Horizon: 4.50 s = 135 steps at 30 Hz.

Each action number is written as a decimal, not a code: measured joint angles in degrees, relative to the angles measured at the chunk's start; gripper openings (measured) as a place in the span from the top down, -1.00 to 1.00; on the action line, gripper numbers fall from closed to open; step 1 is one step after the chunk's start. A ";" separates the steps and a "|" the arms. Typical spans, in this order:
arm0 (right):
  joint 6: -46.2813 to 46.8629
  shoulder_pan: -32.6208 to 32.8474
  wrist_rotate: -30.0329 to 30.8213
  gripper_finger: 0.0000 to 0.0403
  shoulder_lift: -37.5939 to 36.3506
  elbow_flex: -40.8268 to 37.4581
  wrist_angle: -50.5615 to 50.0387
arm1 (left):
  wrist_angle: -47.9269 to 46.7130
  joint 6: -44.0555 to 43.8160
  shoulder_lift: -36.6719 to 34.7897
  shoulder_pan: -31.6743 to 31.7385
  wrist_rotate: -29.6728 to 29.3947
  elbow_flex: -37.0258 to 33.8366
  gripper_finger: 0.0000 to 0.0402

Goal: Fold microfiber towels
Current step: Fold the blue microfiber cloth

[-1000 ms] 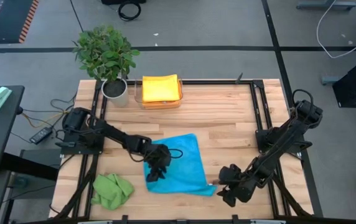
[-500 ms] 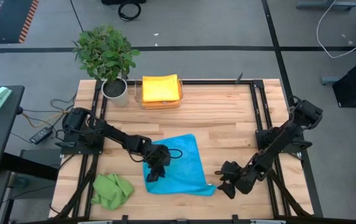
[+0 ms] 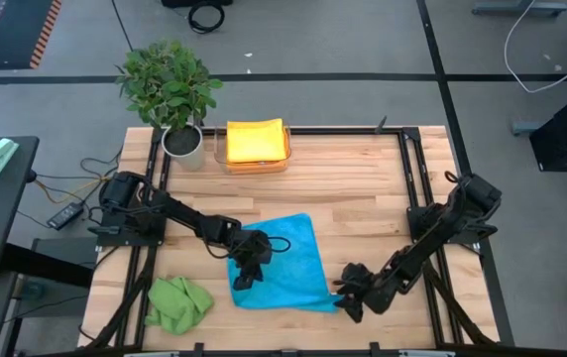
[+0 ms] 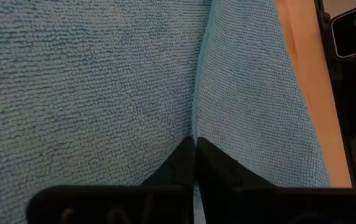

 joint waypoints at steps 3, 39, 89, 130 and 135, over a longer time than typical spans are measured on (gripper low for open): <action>-0.60 -0.04 -0.38 0.15 -0.52 -0.08 -0.61 | -0.11 -0.69 0.00 0.00 0.00 0.00 0.96; -44.93 -6.37 0.70 0.99 -26.43 48.00 -68.16 | -56.61 9.35 -18.22 -1.33 -10.62 49.49 0.97; -25.20 -1.27 -10.66 1.00 -18.17 15.37 -30.48 | -13.31 -16.93 -13.23 -15.05 -34.87 6.82 0.98; -19.66 -26.89 -5.97 1.00 -19.73 9.89 -63.20 | -10.40 10.29 -5.68 13.92 -30.14 6.40 0.97; -21.06 -29.19 -7.64 1.00 -19.73 9.89 -64.16 | -7.58 13.25 -5.70 15.20 -30.16 6.40 0.89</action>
